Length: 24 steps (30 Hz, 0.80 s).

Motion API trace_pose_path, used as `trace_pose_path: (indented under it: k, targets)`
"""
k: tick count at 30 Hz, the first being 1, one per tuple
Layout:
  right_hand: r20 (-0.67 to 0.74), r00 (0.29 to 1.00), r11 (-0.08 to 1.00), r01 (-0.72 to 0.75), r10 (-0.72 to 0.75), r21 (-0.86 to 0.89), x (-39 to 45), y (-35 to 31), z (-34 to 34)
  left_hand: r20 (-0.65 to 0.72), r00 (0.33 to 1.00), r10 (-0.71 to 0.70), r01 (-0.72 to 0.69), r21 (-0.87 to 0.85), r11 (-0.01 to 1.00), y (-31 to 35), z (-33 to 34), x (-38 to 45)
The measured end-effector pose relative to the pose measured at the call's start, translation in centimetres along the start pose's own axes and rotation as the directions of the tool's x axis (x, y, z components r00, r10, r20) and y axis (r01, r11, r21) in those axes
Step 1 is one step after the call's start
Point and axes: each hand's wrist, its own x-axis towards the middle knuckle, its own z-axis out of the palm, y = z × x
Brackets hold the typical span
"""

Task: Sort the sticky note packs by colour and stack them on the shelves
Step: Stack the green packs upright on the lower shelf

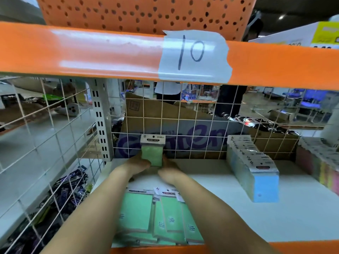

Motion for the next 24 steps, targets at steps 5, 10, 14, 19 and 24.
trace_pose_path:
  k: [5, 10, 14, 19, 24]
  targets:
    - [-0.012, 1.0, 1.0, -0.001, 0.001, -0.019, 0.4, -0.1, 0.3, 0.004, 0.999, 0.034, -0.034, 0.035, 0.999, 0.0, 0.0, 0.5]
    - [-0.031, 0.999, 0.999, 0.022, -0.02, 0.037, 0.4, 0.8, -0.2, 0.039, 0.994, 0.101, -0.1, -0.031, 0.995, -1.0, -0.4, 0.6]
    - [-0.074, 0.996, 0.995, 0.044, -0.038, 0.085, 0.2, 1.5, -0.4, 0.068, 0.985, 0.157, -0.152, -0.071, 0.986, -1.5, -0.5, 0.3]
    - [-0.094, 0.993, 0.995, 0.075, -0.068, 0.071, 0.1, 2.0, -0.3, 0.082, 0.983, 0.167, -0.163, -0.05, 0.985, -2.4, -0.6, 0.1]
    - [-0.047, 0.996, 0.996, 0.082, -0.081, 0.022, 0.5, 1.6, -0.3, 0.09, 0.988, 0.125, -0.128, 0.023, 0.992, -1.5, -0.6, 0.8]
